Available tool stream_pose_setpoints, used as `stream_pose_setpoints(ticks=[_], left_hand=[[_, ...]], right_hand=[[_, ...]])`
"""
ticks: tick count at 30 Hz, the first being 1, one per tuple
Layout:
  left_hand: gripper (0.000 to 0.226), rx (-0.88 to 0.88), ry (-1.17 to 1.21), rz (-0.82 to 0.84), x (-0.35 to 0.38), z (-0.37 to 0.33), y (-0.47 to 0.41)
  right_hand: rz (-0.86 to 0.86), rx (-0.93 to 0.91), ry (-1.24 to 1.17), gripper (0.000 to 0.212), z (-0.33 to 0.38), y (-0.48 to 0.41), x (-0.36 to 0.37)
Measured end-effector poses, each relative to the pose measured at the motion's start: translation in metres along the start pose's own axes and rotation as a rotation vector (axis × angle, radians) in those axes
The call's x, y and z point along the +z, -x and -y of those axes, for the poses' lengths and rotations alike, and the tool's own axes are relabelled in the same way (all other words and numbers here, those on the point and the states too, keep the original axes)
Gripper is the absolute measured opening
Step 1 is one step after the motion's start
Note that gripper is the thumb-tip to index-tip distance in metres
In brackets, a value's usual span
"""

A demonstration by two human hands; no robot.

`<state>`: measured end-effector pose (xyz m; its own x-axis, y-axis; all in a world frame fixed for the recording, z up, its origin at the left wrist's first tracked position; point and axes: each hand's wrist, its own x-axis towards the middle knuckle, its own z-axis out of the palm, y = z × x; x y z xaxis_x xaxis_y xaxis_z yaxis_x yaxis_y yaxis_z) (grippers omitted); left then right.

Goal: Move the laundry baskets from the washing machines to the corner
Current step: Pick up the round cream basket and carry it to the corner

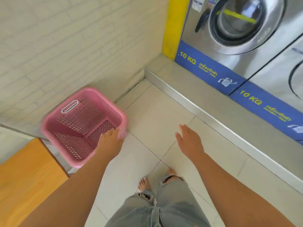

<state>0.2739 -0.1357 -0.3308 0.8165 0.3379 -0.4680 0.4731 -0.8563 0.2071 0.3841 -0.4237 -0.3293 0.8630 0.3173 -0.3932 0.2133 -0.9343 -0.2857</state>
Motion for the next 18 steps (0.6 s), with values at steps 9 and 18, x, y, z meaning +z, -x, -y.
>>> stream_pose_setpoints(ticks=[9,18], left_hand=[[0.053,0.304,-0.081,0.061,0.022,-0.174,0.003],[0.053,0.579,-0.101,0.183,0.104,-0.418,0.062]], right_hand=[[-0.124,0.319,-0.174,0.052,-0.151,0.09,-0.012],[-0.277,0.658,-0.41,0.049,-0.354,0.212,-0.028]])
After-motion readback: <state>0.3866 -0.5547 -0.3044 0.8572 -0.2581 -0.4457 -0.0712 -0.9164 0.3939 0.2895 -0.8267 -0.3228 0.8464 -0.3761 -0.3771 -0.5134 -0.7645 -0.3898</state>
